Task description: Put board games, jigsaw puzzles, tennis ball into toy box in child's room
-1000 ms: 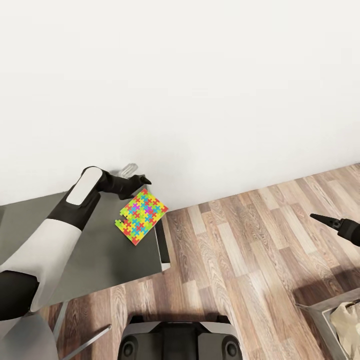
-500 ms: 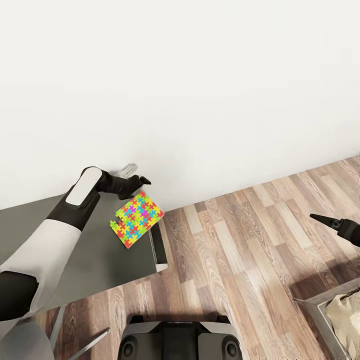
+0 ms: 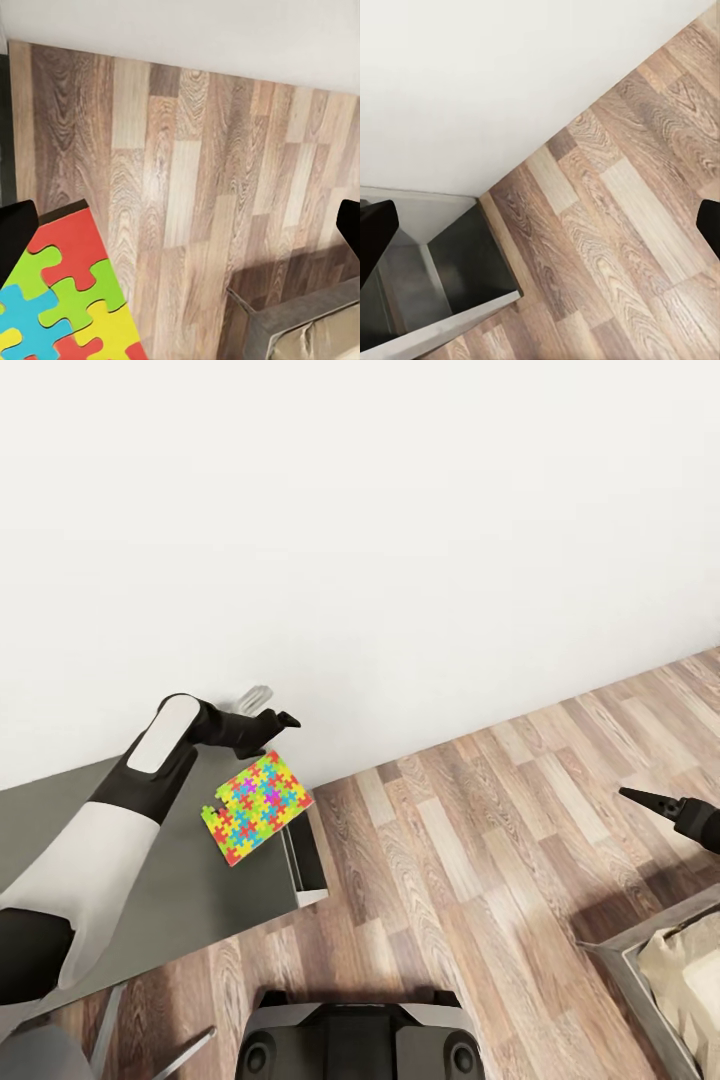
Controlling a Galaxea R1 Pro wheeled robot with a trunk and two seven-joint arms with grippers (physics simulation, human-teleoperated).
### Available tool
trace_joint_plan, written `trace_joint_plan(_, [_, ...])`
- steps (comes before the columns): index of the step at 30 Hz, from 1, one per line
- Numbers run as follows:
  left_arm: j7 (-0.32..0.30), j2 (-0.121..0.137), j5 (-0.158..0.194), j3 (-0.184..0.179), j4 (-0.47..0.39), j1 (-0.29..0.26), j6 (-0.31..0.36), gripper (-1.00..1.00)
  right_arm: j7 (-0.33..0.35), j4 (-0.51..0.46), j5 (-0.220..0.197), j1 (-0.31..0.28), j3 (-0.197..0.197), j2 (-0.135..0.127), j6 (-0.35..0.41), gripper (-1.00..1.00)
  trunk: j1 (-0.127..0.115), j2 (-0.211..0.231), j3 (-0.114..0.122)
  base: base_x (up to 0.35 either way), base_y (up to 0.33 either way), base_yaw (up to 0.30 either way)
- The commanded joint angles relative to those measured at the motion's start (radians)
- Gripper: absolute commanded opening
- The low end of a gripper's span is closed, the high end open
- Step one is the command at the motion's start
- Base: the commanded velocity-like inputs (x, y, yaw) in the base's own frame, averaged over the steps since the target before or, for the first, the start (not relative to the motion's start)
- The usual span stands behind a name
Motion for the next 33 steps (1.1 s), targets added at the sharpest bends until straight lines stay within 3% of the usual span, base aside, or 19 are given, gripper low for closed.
trace_joint_plan(1, [0.010,0.001,0.011,-0.002,-0.002,0.000,-0.002,1.00,0.010,0.000,0.009,-0.001,-0.001,0.000,0.004,1.00,0.001,-0.002,-0.001,0.000,0.000,-0.031])
trace_joint_plan(12, [0.011,0.002,0.014,0.024,-0.019,0.002,0.000,1.00,0.010,0.000,0.009,-0.001,-0.001,0.006,0.004,1.00,0.001,-0.002,-0.001,0.000,0.000,-0.012])
trace_joint_plan(18, [0.015,0.026,0.020,0.079,-0.142,0.026,0.006,1.00,0.012,0.003,0.004,0.005,0.002,0.018,0.004,1.00,0.001,-0.002,-0.001,0.000,0.000,-0.003])
trace_joint_plan(20, [0.016,0.042,0.022,0.106,-0.233,0.053,0.007,1.00,0.013,0.006,0.003,0.008,0.007,0.035,0.004,1.00,0.001,-0.002,-0.001,0.000,0.000,-0.001])
trace_joint_plan(21, [0.016,0.042,0.022,0.106,-0.233,0.053,0.007,1.00,0.013,0.006,0.003,0.008,0.007,0.035,0.004,1.00,0.001,-0.002,-0.001,0.000,0.000,-0.001])
trace_joint_plan(23, [0.017,0.053,0.023,0.133,-0.337,0.100,0.006,1.00,0.017,0.006,0.003,0.010,0.025,0.062,0.004,1.00,0.001,-0.002,-0.001,0.000,0.000,0.000])
trace_joint_plan(24, [0.017,0.053,0.023,0.133,-0.337,0.100,0.006,1.00,0.017,0.006,0.003,0.010,0.025,0.062,0.004,1.00,0.001,-0.002,-0.001,0.000,0.000,0.000])
trace_joint_plan(27, [0.013,0.057,0.026,0.168,-0.468,0.190,0.005,1.00,0.033,0.005,0.004,0.010,0.068,0.118,0.004,1.00,0.001,-0.002,-0.001,0.000,0.000,0.000])
trace_joint_plan(28, [0.013,0.057,0.026,0.168,-0.468,0.190,0.005,1.00,0.033,0.005,0.004,0.010,0.068,0.118,0.004,1.00,0.001,-0.002,-0.001,0.000,0.000,0.000])
trace_joint_plan(31, [-0.015,0.049,0.027,0.185,-0.535,0.274,0.003,1.00,0.047,0.005,0.006,0.010,0.114,0.170,-0.016,1.00,0.001,-0.002,-0.001,0.000,0.000,0.000])
trace_joint_plan(33, [-0.031,0.043,0.028,0.187,-0.549,0.297,0.003,1.00,0.050,0.007,0.006,0.009,0.127,0.183,-0.028,1.00,0.001,-0.002,-0.001,0.000,0.000,0.000])
